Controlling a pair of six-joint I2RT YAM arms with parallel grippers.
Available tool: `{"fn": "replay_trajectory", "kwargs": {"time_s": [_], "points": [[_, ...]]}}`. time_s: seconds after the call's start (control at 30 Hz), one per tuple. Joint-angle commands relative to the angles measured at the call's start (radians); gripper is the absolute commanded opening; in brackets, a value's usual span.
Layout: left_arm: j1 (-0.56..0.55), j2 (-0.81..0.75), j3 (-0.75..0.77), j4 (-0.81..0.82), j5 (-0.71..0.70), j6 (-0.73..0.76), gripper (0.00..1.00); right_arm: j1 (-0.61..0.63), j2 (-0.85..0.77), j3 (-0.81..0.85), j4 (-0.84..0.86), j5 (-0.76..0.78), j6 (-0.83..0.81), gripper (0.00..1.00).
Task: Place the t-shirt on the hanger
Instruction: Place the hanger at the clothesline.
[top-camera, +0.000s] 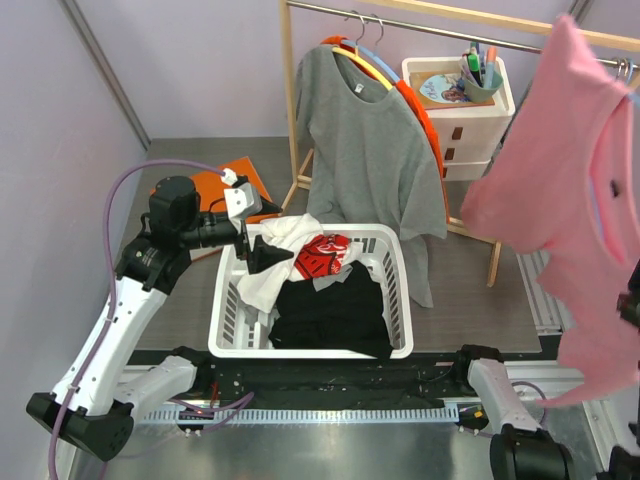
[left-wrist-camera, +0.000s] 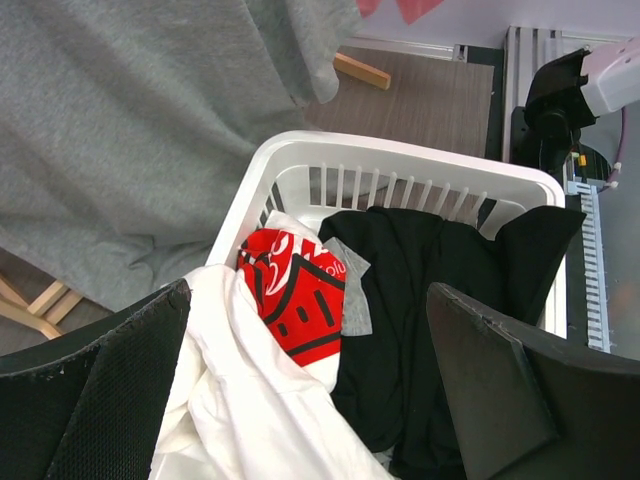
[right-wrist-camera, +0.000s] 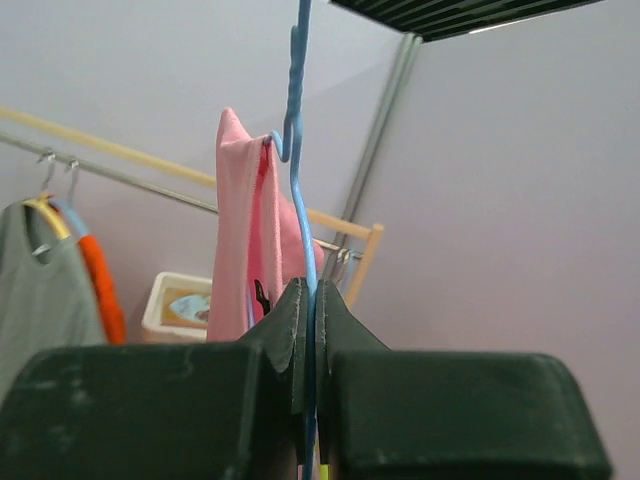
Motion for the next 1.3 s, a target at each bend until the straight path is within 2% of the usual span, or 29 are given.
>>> {"fn": "replay_trajectory", "kwargs": {"time_s": [0.0, 0.17, 0.33, 0.53, 0.67, 0.8, 1.03, 1.27], "points": [[0.003, -0.007, -0.005, 0.056, 0.027, -0.011, 1.0, -0.002, -0.035, -0.044, -0.14, -0.205, 0.162, 0.01], [0.003, -0.028, -0.02, 0.053, 0.027, -0.03, 1.0, -0.005, -0.01, -0.116, -0.189, -0.164, 0.199, 0.01], [0.003, -0.044, -0.034, 0.055, 0.028, -0.044, 1.0, -0.005, -0.013, -0.272, -0.136, -0.11, 0.193, 0.01], [0.003, -0.051, -0.049, 0.05, 0.021, -0.041, 1.0, -0.007, 0.016, -0.326, -0.113, -0.033, 0.097, 0.01], [0.003, -0.036, -0.051, 0.052, 0.024, -0.025, 1.0, -0.005, 0.045, -0.361, -0.084, -0.073, 0.077, 0.01], [0.002, -0.012, -0.043, 0.055, 0.03, -0.027, 1.0, -0.007, 0.082, -0.462, 0.071, -0.092, 0.099, 0.01], [0.003, -0.022, -0.055, 0.058, 0.024, -0.016, 1.0, -0.007, 0.143, -0.518, 0.242, -0.182, 0.153, 0.01], [0.003, 0.004, -0.042, 0.056, 0.019, -0.013, 1.0, -0.005, 0.168, -0.681, 0.536, -0.25, 0.188, 0.01]]}}
